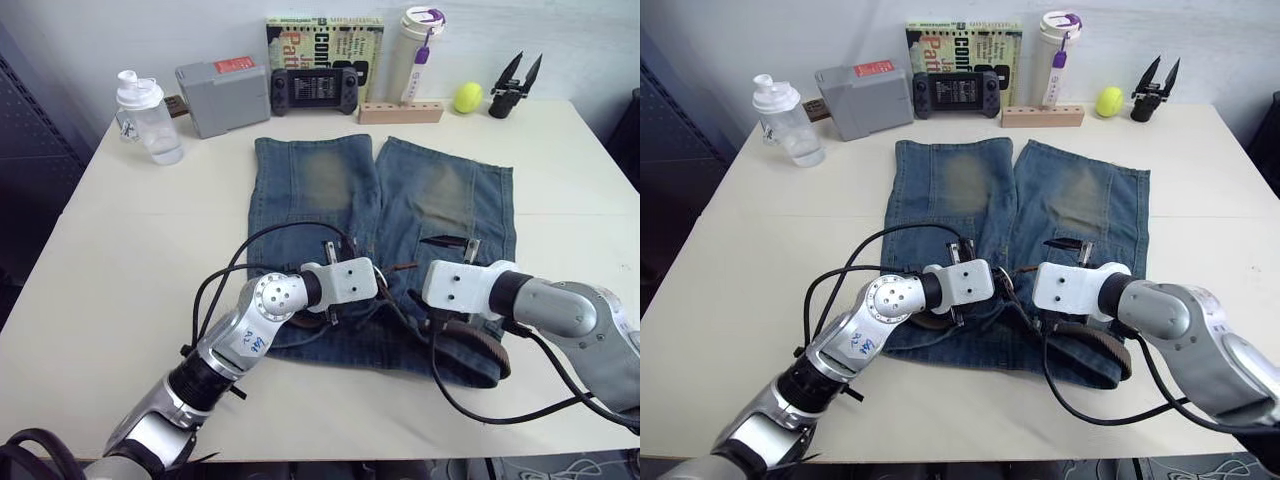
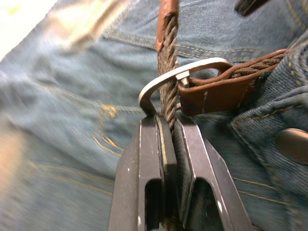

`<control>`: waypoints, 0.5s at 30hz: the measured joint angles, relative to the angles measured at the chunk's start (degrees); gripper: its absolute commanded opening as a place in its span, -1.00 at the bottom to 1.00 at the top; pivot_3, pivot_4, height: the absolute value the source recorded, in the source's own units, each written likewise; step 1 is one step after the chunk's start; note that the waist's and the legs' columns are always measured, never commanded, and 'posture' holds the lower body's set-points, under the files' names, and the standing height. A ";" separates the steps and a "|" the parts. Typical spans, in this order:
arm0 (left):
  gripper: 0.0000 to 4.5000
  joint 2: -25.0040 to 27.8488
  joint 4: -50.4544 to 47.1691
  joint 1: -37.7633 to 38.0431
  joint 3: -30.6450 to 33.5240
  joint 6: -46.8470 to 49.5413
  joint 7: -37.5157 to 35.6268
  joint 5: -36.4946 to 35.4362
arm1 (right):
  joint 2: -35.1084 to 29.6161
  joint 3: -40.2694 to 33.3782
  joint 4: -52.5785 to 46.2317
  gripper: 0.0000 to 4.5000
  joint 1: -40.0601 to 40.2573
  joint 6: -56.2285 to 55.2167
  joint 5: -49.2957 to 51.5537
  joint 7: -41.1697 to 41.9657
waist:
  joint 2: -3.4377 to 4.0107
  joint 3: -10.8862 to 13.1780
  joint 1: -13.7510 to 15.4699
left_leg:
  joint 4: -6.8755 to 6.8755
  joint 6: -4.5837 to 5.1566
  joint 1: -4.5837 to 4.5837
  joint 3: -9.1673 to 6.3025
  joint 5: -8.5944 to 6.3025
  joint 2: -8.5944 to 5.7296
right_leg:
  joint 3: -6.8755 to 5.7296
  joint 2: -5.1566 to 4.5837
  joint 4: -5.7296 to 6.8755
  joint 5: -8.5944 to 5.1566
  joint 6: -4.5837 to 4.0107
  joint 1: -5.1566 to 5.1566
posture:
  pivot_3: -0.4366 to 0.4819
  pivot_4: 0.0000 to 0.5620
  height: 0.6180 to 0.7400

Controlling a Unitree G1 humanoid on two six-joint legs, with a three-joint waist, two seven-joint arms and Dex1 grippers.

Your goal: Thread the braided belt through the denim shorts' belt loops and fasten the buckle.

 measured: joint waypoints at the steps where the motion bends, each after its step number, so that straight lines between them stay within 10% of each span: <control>1: -1.00 0.23 0.63 -0.15 -0.24 -1.10 0.16 1.00 | 0.35 0.37 1.23 0.98 -0.19 -1.83 -1.14 0.19 | 0.00 0.00 0.00 | -0.01 0.00 0.00 0.01 0.00 0.02 | -0.01 0.01 0.00 0.00 0.00 -0.01 | -0.05 -0.47 0.85; 5: -1.00 0.36 1.26 -0.18 -0.66 -4.19 0.55 3.88 | 2.79 1.67 4.67 0.61 -0.84 -5.99 -4.45 1.34 | 0.00 0.00 0.03 | 0.02 0.00 0.00 0.03 0.00 0.02 | -0.01 0.00 0.01 0.00 0.00 0.00 | -0.05 -0.47 0.85; 13: -1.00 0.08 2.01 -0.20 -0.47 -5.93 0.50 5.40 | 8.62 2.55 6.98 -0.92 -3.53 -7.09 -8.18 3.43 | 0.00 0.00 0.10 | 0.04 0.00 -0.01 0.02 0.00 0.02 | -0.03 -0.01 0.03 0.00 0.00 0.00 | -0.05 -0.47 0.85; 15: -1.00 0.02 2.34 -0.20 -0.31 -6.03 0.50 5.68 | 9.27 2.69 7.28 -0.98 -3.54 -7.04 -8.74 3.90 | 0.00 0.00 0.07 | 0.04 0.00 0.00 0.03 0.00 0.02 | -0.03 -0.01 0.03 0.00 0.00 0.00 | -0.05 -0.47 0.85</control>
